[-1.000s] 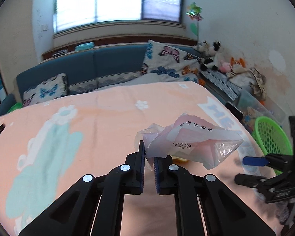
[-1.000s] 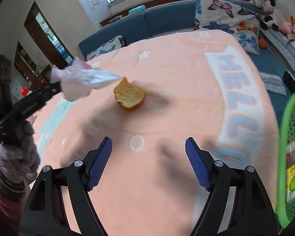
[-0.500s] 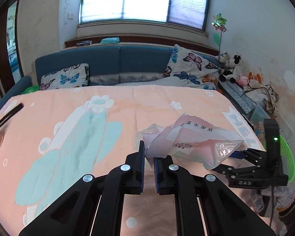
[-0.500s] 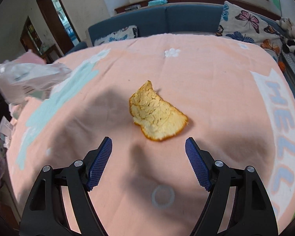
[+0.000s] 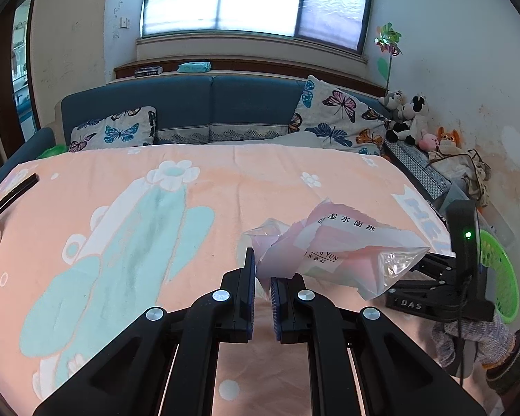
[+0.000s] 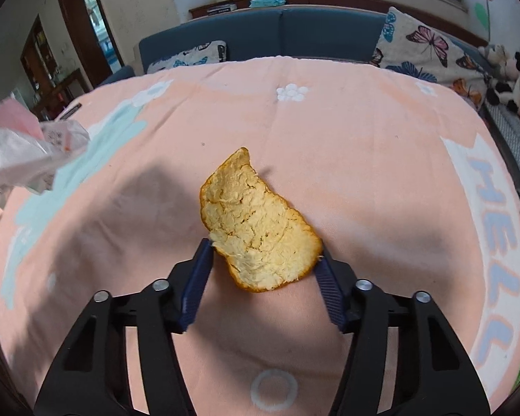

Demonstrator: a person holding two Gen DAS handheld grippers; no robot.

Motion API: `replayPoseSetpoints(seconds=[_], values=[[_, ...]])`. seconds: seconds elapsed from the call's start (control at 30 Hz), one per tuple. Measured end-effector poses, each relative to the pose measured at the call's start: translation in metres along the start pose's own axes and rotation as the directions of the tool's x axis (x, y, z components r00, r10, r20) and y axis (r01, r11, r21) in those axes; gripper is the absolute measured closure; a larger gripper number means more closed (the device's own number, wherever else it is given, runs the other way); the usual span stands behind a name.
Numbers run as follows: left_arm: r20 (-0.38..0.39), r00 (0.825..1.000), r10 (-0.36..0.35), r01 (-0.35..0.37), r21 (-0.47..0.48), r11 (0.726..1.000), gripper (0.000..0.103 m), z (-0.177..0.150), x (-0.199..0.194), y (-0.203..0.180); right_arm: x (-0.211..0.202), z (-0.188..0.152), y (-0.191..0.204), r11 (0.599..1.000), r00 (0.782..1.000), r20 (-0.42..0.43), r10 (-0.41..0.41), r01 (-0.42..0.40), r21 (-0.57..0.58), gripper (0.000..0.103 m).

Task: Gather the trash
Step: 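Grasp the bread crust with the right gripper while the left holds the tissue packet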

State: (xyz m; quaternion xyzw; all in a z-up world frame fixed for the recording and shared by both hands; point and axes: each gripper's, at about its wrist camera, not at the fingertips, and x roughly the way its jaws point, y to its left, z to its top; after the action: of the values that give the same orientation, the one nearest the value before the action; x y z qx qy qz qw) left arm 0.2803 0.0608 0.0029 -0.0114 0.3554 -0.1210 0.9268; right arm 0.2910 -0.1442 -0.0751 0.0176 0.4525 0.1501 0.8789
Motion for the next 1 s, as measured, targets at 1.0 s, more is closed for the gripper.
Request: replayPoseSetpoints(seconds=[1.0], values=[[0.009, 0.99, -0.14, 0.138, 0.108, 0.984, 0.095, -0.014, -0.029, -0.112, -0.159, -0.122, -0.027, 0.998, 0.991, 0.132, -0.011, 0.003, 0.062, 0.061]])
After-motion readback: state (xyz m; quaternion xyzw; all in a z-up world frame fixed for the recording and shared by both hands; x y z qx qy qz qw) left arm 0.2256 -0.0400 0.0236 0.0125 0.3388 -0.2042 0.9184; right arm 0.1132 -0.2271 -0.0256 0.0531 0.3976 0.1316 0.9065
